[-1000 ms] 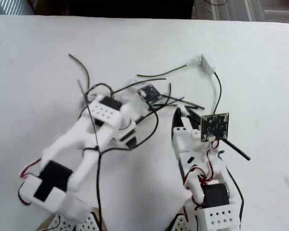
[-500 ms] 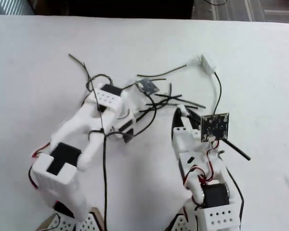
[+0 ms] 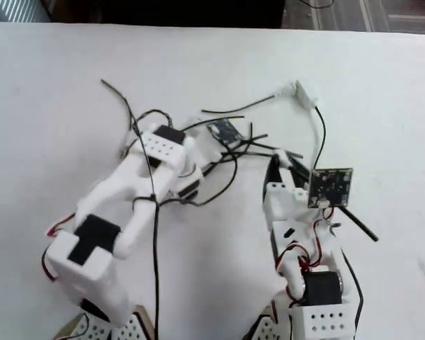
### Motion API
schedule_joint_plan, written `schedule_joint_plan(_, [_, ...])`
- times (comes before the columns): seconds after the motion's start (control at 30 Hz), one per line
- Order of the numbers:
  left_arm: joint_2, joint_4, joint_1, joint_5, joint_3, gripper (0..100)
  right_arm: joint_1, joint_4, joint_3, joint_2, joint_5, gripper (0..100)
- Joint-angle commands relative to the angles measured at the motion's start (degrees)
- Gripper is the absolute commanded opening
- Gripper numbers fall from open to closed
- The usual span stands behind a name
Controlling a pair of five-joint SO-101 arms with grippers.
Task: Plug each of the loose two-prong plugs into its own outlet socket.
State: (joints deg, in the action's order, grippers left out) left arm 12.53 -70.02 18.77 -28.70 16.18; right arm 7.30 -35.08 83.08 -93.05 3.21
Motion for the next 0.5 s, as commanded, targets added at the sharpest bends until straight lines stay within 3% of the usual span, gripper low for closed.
schedule_joint_plan(0.0, [-12.4,-2.9,6.1,4.7,0.6,6,-4.7,1.2,-4.7,-0.8,3.3,1.7])
schedule_joint_plan(0.23, [-16.9,0.6,15.0,9.4,5.8,6,-7.6,1.3,-5.3,-0.8,3.5,1.7])
schedule_joint_plan(0.47, [-6.9,7.3,15.9,9.7,8.4,19,-7.5,1.3,-5.3,-0.6,3.5,1.7])
